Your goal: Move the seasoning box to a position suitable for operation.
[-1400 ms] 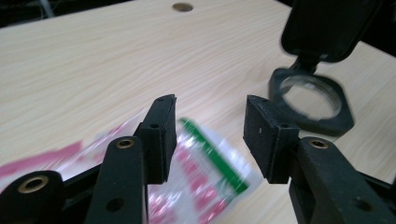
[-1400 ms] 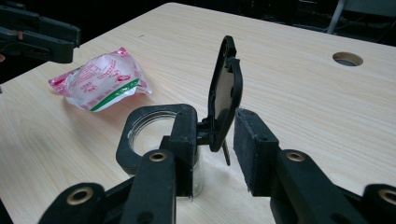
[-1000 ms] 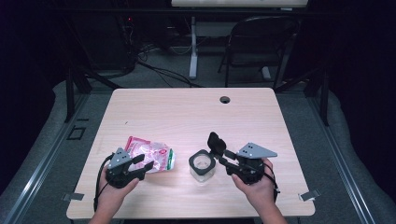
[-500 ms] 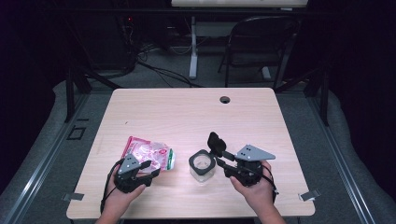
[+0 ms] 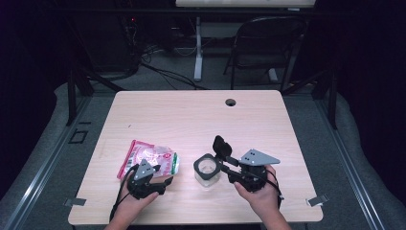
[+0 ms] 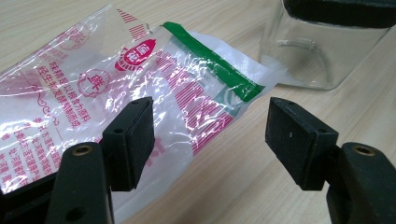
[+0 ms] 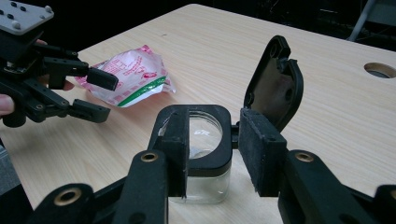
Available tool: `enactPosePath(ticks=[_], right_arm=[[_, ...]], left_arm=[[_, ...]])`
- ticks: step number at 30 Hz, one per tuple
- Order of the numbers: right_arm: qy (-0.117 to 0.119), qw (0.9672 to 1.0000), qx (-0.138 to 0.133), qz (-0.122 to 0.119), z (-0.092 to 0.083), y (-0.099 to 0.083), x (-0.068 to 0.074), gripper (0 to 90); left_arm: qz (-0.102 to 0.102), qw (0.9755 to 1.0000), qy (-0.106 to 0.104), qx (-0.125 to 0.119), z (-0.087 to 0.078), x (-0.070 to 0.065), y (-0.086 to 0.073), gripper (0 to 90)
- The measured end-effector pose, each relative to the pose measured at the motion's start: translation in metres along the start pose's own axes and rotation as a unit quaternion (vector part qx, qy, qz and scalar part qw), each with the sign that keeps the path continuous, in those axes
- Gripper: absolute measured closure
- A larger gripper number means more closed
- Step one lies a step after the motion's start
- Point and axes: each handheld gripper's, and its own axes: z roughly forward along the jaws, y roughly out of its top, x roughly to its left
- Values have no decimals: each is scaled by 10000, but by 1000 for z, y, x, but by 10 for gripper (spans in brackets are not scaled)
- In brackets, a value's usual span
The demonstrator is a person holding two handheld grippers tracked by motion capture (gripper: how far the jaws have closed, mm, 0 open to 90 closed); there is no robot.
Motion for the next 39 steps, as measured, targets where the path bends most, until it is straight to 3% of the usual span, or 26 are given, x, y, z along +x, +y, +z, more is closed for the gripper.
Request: enactPosePath(ticks=[6,13,15,17,20,25,27,32,39], right_arm=[[17,10000,42,-14,1,-1,0,639],[31,10000,57,-15,2,-1,1,639],[35,10000,60,-15,3,-1,1,639],[27,10000,54,-14,3,-2,1,639],[33,10000,42,-18,3,-2,1,637],[44,10000,36,-13,3,-2,1,635],[38,10000,40,-14,3,-2,1,634],[31,10000,56,-13,3,-3,1,635],[28,10000,56,-19,4,-3,1,634]], left_arm=[[164,9998,125,50,8,-3,-2,329],[302,9980,549,129,14,0,-5,332],[322,9967,726,144,17,2,-7,332],[333,9964,764,143,18,2,-8,332],[480,9940,967,159,21,1,-10,333],[564,9925,1072,156,20,1,-11,346],[531,9922,1118,124,18,2,-11,388],[344,9946,979,11,10,7,-10,591],[-160,9967,782,-144,1,18,-10,821]])
